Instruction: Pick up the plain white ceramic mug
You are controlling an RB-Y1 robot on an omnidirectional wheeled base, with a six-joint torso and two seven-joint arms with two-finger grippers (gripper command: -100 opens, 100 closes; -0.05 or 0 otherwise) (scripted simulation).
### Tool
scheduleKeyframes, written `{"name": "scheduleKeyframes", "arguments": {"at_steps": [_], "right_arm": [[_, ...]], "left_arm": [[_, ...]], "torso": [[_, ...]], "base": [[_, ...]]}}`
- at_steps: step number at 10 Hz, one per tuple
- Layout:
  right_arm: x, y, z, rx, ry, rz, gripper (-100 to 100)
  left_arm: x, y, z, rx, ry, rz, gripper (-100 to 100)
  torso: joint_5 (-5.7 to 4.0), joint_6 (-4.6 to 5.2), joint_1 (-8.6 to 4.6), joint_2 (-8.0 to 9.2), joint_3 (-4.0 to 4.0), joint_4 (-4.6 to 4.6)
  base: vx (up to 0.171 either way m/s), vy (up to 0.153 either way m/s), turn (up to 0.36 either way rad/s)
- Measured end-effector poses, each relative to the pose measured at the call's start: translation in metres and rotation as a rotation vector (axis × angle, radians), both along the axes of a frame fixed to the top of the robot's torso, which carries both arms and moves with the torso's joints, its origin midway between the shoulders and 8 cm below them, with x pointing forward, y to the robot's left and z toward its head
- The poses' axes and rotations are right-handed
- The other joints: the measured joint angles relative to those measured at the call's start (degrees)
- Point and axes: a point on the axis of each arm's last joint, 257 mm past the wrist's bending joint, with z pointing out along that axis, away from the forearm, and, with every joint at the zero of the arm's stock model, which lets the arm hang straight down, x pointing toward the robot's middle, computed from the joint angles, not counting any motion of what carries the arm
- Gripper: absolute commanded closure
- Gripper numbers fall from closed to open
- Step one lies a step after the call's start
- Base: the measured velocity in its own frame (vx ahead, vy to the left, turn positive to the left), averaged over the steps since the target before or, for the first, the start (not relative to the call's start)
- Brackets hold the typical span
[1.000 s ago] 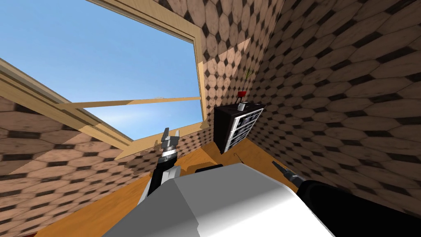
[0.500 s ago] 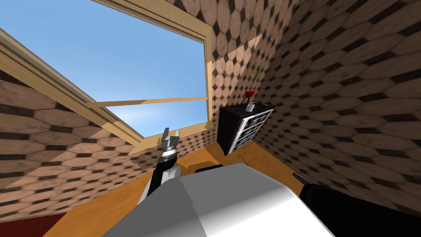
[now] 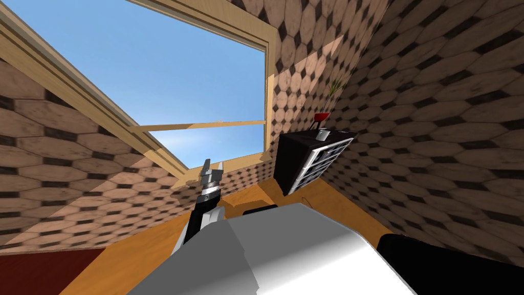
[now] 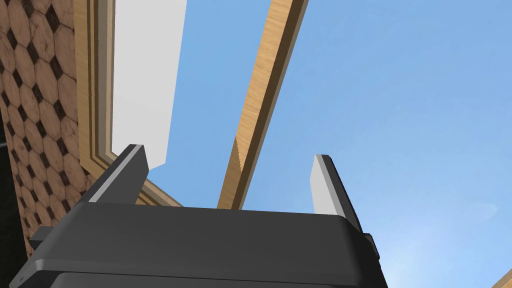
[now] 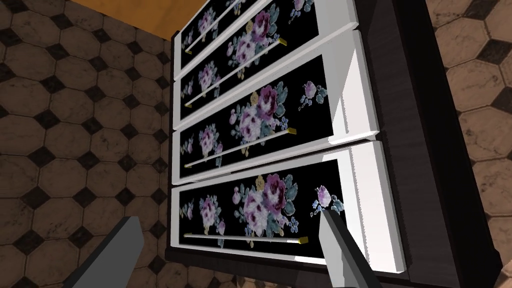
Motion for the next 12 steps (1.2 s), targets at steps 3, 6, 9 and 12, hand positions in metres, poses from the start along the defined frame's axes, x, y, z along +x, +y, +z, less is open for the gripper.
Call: {"name": "scheduleKeyframes", "arguments": {"at_steps": [3, 6, 9, 12], "right_arm": [[-0.043, -0.036, 0.032, -0.089, 0.144, -0.035, -100], [-0.077, -0.062, 0.065, -0.166, 0.266, -0.058, -100], [-0.097, -0.082, 0.098, -0.229, 0.358, -0.080, -100], [-0.118, -0.103, 0.131, -0.300, 0.457, -0.093, -100]], "left_arm": [[0.000, 0.000, 0.000, 0.000, 0.000, 0.000, 0], [0.000, 0.000, 0.000, 0.000, 0.000, 0.000, 0], [0.000, 0.000, 0.000, 0.000, 0.000, 0.000, 0], [0.000, 0.000, 0.000, 0.000, 0.000, 0.000, 0]], "torso": [[0.05, 0.00, 0.19, -0.30, -0.19, -0.08], [0.00, -0.05, 0.02, -0.16, -0.10, -0.04], [-0.04, -0.02, -0.15, -0.15, -0.09, -0.03], [-0.05, -0.04, -0.15, -0.19, -0.12, -0.04]], "base": [[0.132, 0.134, 0.178], [0.087, 0.072, 0.125], [0.108, 0.048, 0.161], [0.126, 0.039, 0.170]]}}
